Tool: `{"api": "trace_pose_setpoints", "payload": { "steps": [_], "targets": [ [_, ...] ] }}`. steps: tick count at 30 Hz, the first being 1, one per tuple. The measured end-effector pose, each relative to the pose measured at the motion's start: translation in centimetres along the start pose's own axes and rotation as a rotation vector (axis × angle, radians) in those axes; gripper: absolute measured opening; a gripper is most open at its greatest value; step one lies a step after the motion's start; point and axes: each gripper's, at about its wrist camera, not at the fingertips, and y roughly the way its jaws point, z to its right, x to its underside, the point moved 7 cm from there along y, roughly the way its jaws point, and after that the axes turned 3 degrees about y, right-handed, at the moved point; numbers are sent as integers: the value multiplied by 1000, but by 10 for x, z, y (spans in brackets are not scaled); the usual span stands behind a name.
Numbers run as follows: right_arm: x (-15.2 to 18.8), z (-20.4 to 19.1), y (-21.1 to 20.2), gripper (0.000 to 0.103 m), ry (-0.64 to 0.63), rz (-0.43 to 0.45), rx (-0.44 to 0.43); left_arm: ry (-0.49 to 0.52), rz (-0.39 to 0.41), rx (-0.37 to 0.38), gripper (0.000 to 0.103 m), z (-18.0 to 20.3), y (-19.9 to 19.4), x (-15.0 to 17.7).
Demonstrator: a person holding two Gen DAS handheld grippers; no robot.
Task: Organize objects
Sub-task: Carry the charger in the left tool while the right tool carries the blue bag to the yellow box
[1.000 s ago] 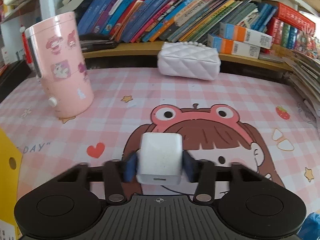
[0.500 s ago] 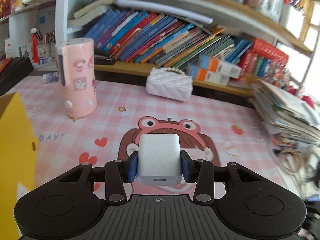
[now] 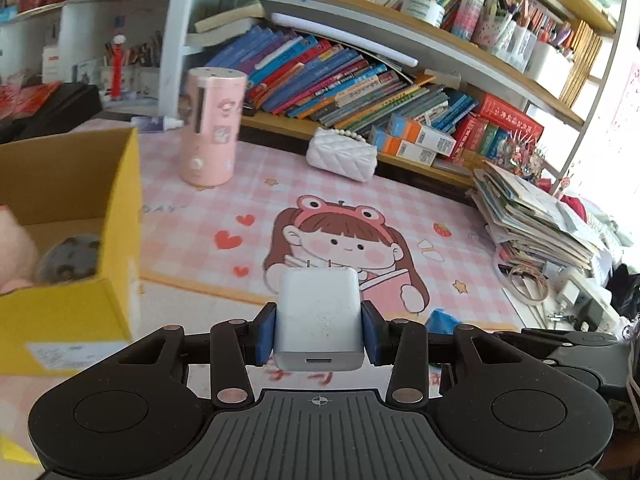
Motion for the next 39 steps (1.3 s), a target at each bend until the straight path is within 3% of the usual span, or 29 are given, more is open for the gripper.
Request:
{"api": "trace_pose_setpoints", "payload": {
  "steps": [11, 25, 39],
  "targets": [
    [30, -77, -32, 31, -42, 3, -12, -41, 28, -24, 41, -58, -68, 29],
    [90, -188, -56, 31, -126, -49, -100, -119, 30, -105, 41, -136, -147, 76],
    [108, -258, -75, 31, -197, -24, -169, -159, 83, -167, 41, -181, -200, 92]
  ]
}}
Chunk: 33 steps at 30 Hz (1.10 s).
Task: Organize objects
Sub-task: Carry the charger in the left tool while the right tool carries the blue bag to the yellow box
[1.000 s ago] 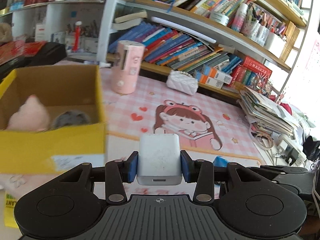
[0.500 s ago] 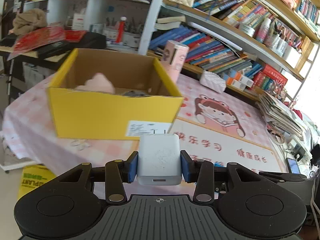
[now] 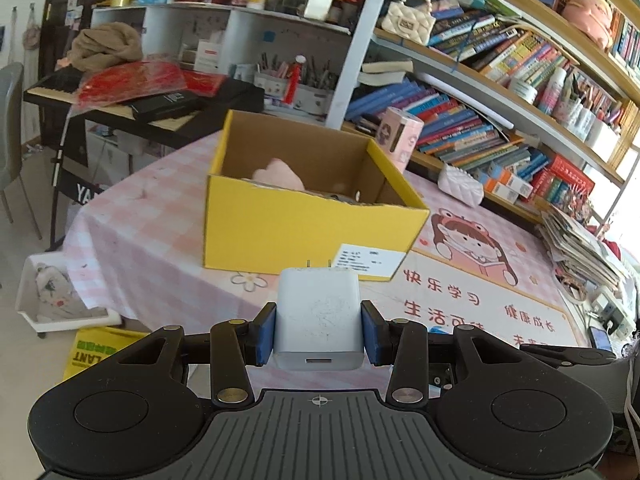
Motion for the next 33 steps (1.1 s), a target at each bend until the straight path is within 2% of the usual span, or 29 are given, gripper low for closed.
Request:
{"api": "trace_pose_setpoints", "payload": {
  "steps": [19, 26, 33],
  "targets": [
    [-16, -12, -7, 31, -25, 45, 33, -7, 56, 19, 41, -10, -9, -15],
    [-28, -4, -1, 31, -20, 37, 40, -4, 70, 26, 41, -6, 3, -30],
    [-54, 3, 15, 31, -25, 49, 11, -19, 92, -4, 41, -11, 21, -53]
  ]
}}
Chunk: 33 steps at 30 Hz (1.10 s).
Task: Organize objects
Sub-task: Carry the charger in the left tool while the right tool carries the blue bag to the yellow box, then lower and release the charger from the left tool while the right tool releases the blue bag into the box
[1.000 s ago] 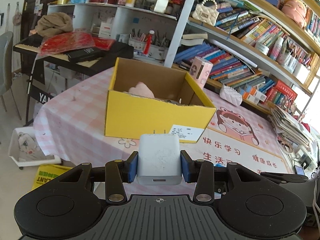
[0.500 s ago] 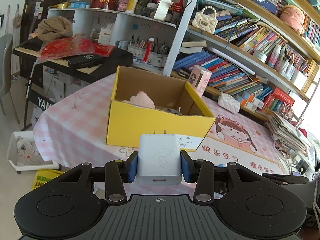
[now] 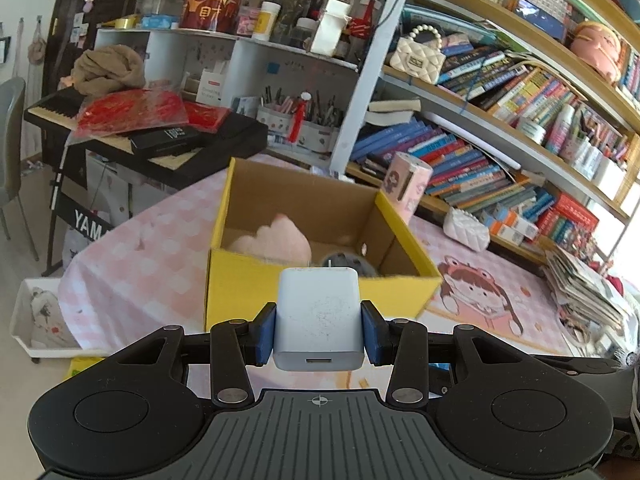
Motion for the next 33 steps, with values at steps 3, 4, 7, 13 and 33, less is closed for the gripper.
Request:
{"api": "trace_pose_setpoints", "payload": {
  "steps": [3, 4, 7, 13, 33],
  "targets": [
    [-19, 3, 8, 31, -15, 23, -14, -8, 15, -13, 41, -2, 12, -14],
    [-26, 4, 11, 31, -20, 33, -17, -9, 21, -18, 41, -2, 17, -20],
    [-52, 8, 18, 31, -36, 73, -31, -9, 44, -35, 41, -2, 32, -36],
    [-102, 14, 47, 31, -108, 133, -54, 11, 52, -94, 41, -3, 72, -57],
    [-115, 7, 169, 31, -523, -48, -120, 38, -191, -280, 41, -16, 159, -33]
  ]
}}
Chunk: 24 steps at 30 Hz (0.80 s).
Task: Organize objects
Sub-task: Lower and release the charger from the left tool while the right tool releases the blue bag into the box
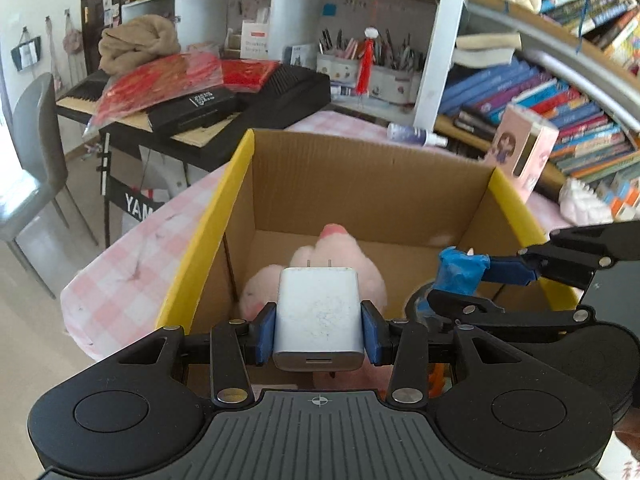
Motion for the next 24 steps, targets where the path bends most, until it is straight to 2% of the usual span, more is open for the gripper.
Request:
{"api": "trace_pose_setpoints", "payload": {
  "steps": [5, 10, 16, 21, 24],
  "targets": [
    [6, -1, 8, 31, -20, -32, -25, 27, -18, -24, 41, 4, 4, 1],
    [6, -6, 11, 30, -52, -62, -69, 6, -13, -10, 41, 4, 1, 0],
    [5, -6, 13, 30, -48, -76, -95, 15, 72, 7, 43, 12, -21, -5],
    [5, -6, 12, 31, -48, -80, -95, -7, 135, 15, 49, 9, -41, -12],
    [6, -3, 6, 36, -16, -66, -76, -24, 166, 18, 53, 4, -55, -15]
  ]
}}
